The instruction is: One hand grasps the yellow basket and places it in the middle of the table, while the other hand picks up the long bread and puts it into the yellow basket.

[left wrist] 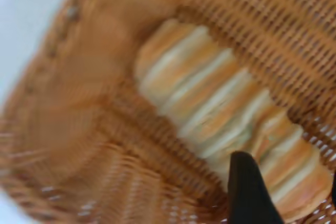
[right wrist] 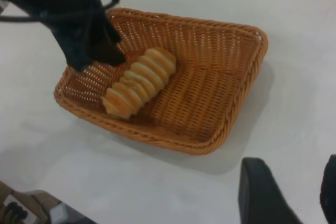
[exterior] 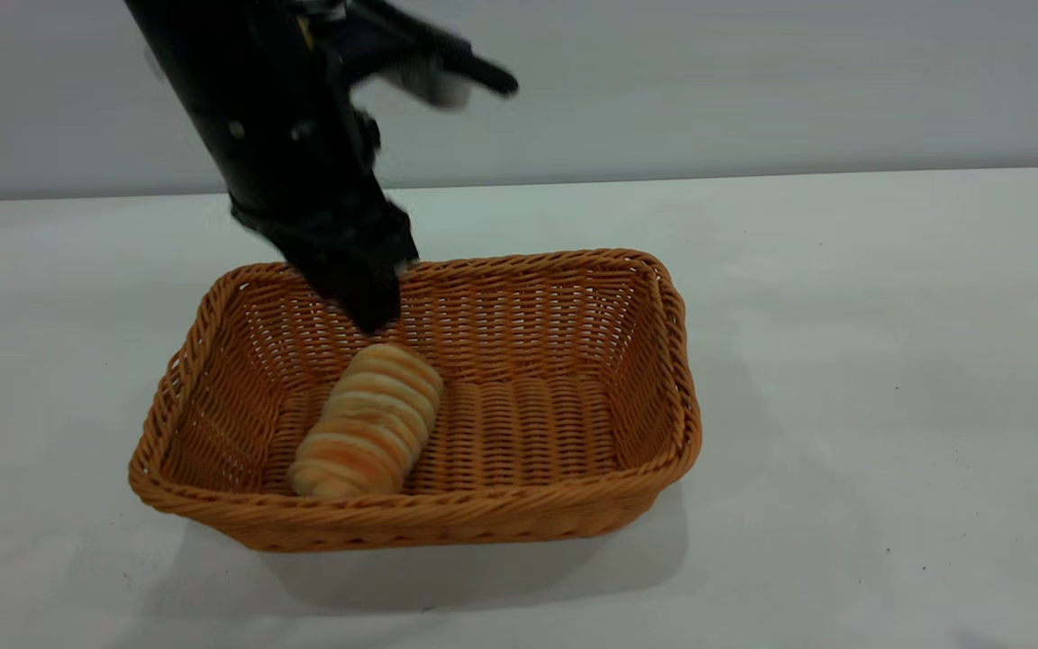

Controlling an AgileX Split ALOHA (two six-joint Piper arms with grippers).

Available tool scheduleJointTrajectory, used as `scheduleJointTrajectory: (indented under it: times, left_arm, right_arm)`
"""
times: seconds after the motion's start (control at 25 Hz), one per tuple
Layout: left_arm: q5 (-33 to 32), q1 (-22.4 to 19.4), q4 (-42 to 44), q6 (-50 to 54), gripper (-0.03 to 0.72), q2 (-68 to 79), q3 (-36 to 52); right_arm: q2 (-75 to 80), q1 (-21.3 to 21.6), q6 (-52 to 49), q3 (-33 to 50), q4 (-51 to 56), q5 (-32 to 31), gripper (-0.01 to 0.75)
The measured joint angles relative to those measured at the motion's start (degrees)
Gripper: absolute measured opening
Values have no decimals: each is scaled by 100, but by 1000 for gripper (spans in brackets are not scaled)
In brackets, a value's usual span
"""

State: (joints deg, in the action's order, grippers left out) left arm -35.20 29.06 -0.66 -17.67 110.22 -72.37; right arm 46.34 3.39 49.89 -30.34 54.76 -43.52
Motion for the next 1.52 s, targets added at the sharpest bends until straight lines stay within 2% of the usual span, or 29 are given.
scheduleJointTrajectory:
  times: [0.32,0.44,0.8,0.96,1.16,1.36,1.52]
  left_arm:
    - [-28,0,1890,1767,418,-1899,-118]
    - [-272,0,2267,2055,418,-2623,-118]
    - [-1315,0,2580,2121,418,-4295,0]
    - [-1780,0,2585,2154,417,-5160,281]
    - [-2336,0,2557,2214,395,-6279,639]
    - [-3090,0,2229,2162,389,-7041,903]
    - [-3162,0,2171,2156,387,-7663,1127]
  right_arm:
    - [0,0,44,0,-102,116,327]
    - [0,0,44,0,-206,157,327]
    - [-736,0,9,0,-645,387,327]
    - [-1634,0,-563,0,-1087,331,326]
    - [-2608,0,-1606,-118,-1999,-251,326]
    - [-2769,0,-2062,-192,-2158,-1025,326]
    - [-2769,0,-2116,-192,-2181,-1312,326]
